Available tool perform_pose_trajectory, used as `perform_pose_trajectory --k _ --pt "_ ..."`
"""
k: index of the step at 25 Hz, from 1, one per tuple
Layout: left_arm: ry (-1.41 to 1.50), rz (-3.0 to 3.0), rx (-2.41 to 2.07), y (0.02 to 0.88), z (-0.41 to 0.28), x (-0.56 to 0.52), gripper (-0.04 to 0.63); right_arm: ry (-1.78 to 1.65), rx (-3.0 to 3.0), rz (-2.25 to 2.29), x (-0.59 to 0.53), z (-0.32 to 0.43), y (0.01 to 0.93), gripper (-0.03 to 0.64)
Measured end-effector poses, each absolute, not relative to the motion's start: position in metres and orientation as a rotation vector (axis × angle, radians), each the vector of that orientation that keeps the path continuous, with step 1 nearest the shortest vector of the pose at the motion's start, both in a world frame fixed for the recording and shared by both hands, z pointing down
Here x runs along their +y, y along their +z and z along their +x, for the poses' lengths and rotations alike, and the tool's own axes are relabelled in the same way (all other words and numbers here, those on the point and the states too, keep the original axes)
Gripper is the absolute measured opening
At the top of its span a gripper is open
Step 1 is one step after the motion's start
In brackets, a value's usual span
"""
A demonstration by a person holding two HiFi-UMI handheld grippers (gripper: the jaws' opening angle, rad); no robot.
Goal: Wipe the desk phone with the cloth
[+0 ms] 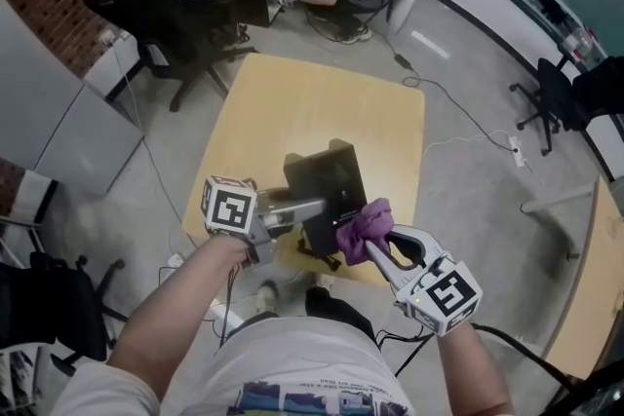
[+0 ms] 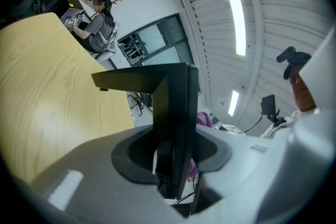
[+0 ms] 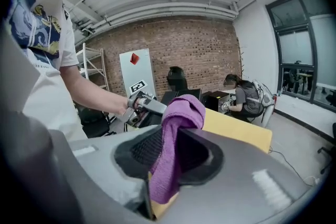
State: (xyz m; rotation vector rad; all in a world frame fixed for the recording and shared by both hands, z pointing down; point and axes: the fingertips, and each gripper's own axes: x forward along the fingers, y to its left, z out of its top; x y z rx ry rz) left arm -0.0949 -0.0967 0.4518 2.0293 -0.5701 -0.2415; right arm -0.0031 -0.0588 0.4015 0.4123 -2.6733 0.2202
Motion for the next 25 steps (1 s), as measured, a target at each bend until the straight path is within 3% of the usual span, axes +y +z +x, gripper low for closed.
perform_pose_trajectory --k 11,25 --pt "-0.244 2.056 -0.498 0.45 -0.09 -0.088 0.178 0.028 -2.831 0.479 -0.117 -0.048 0.309 0.091" --pt "-0.404 2.13 -0.399 0.43 -0.103 -0.081 0.178 0.232 -2.758 0.392 -0.078 -0.021 0.355 0.091"
